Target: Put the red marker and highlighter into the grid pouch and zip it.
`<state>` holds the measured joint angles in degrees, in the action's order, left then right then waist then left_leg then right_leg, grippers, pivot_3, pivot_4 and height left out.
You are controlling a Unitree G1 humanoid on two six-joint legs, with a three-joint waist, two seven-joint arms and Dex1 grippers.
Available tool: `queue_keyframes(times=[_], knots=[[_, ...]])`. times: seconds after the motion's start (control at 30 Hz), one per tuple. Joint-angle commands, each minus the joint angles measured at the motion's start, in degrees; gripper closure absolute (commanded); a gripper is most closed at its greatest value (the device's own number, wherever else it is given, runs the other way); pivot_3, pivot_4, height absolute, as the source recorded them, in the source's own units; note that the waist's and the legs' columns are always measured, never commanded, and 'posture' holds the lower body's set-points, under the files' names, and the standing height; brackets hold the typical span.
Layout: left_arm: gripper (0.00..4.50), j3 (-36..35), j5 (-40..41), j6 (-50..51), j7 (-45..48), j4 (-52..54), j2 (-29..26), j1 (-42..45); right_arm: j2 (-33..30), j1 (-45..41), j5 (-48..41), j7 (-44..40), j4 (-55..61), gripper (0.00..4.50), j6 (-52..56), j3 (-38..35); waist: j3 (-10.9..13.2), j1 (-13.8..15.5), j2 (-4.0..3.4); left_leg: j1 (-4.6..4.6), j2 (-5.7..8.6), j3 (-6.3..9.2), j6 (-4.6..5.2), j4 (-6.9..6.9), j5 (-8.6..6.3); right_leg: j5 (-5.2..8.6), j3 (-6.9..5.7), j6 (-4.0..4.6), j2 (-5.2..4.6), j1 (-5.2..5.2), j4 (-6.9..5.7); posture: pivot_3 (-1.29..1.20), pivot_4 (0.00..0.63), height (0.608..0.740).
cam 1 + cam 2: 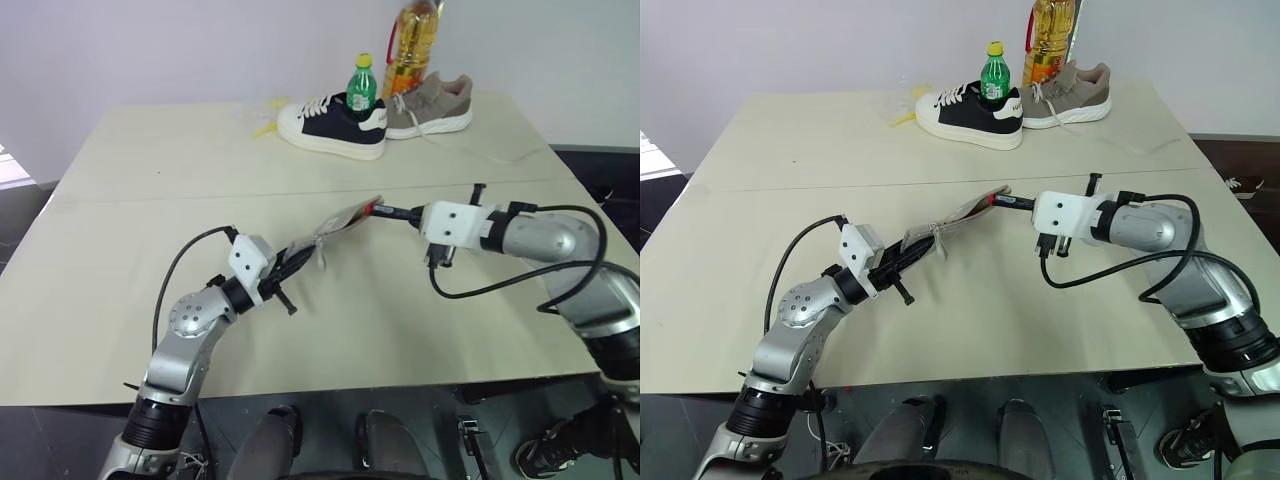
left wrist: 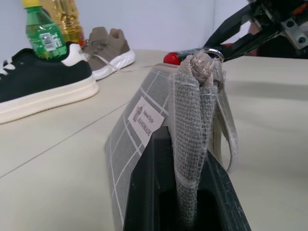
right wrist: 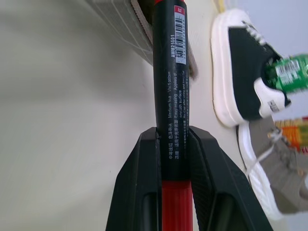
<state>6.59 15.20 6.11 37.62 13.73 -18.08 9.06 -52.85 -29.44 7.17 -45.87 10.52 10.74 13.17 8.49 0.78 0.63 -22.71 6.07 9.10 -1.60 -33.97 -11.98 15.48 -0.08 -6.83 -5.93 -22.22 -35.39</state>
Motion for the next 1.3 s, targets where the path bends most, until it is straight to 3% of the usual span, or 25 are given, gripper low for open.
queue_keyframes(times=[0.03, 0.2, 0.37, 0.77, 0.8, 1.0, 1.2, 1.3], knots=[[4.50, 0.4, 0.4, 0.3, 0.1, 3.2, -0.3, -0.2, 0.1, -2.2, 2.1, -1.4, -0.4, 4.23, -2.9, -0.1, 0.0, 0.0, 0.00, 0.00, 0.00, 0.00, 0.00, 0.00, 0.00, 0.00, 0.00, 0.00, 0.00, 0.00, 0.00, 0.00, 0.150, 0.734], [4.50, 0.7, 0.7, 1.3, 0.5, 4.4, -0.7, -0.1, -0.3, -3.2, 6.5, -2.3, -1.7, 4.23, -8.8, 1.4, 0.0, 0.0, -0.01, 0.00, 0.00, -0.01, 0.00, 0.00, 0.00, 0.00, 0.00, 0.01, 0.00, -0.01, 0.00, 0.00, 0.150, 0.734], [4.50, 1.8, 0.9, 2.4, 2.5, 5.1, -2.1, 0.6, -2.5, -5.9, 14.4, -0.7, -4.9, 4.23, -23.9, 3.6, 0.0, -0.1, -0.02, 0.01, 0.00, -0.02, 0.00, 0.02, 0.00, 0.00, 0.00, 0.00, 0.02, -0.02, -0.01, 0.00, 0.150, 0.734], [4.50, 2.6, 1.5, 4.7, 4.3, 6.2, -2.6, 1.9, 5.0, -9.2, 14.3, -2.5, -6.9, 4.23, -34.9, 5.7, 0.0, 0.0, -0.02, 0.05, 0.00, -0.01, -0.01, 0.02, 0.01, -0.01, 0.02, 0.01, 0.03, 0.00, -0.03, 0.00, 0.150, 0.734], [4.50, 2.6, 1.5, 4.8, 4.3, 6.4, -2.6, 1.9, 5.0, -9.3, 14.4, -2.7, -7.3, 3.19, -35.2, 5.5, 0.0, 0.0, -0.02, 0.05, 0.01, -0.01, -0.01, 0.01, 0.01, -0.01, 0.02, 0.02, 0.02, 0.01, -0.03, 0.00, 0.150, 0.734], [4.50, 2.2, 1.8, 5.5, 3.8, 7.5, -2.8, 1.4, 4.7, -9.6, 16.4, -0.6, -10.0, 0.24, -38.5, 4.5, 0.0, -0.1, -0.02, 0.08, 0.01, 0.00, -0.01, 0.01, 0.01, -0.01, 0.03, 0.02, 0.02, 0.02, -0.06, 0.00, 0.150, 0.734], [4.50, 0.3, 1.8, 5.0, 1.3, 6.8, -1.6, 1.7, 4.6, -10.0, 10.1, -0.7, -13.3, 0.24, -33.3, -1.1, 0.0, 0.0, -0.02, 0.10, 0.01, -0.02, -0.01, 0.01, 0.01, -0.01, 0.06, 0.03, 0.03, 0.04, -0.06, 0.00, 0.150, 0.734], [4.50, -2.2, 0.9, 3.0, -3.2, 3.5, 1.3, 3.4, 7.5, -9.9, -0.8, -3.1, -11.0, 0.24, -19.5, -6.7, 0.0, 0.0, -0.02, 0.11, 0.01, 0.00, -0.01, 0.00, 0.02, -0.02, 0.06, 0.03, 0.02, 0.05, -0.05, 0.00, 0.150, 0.734]])
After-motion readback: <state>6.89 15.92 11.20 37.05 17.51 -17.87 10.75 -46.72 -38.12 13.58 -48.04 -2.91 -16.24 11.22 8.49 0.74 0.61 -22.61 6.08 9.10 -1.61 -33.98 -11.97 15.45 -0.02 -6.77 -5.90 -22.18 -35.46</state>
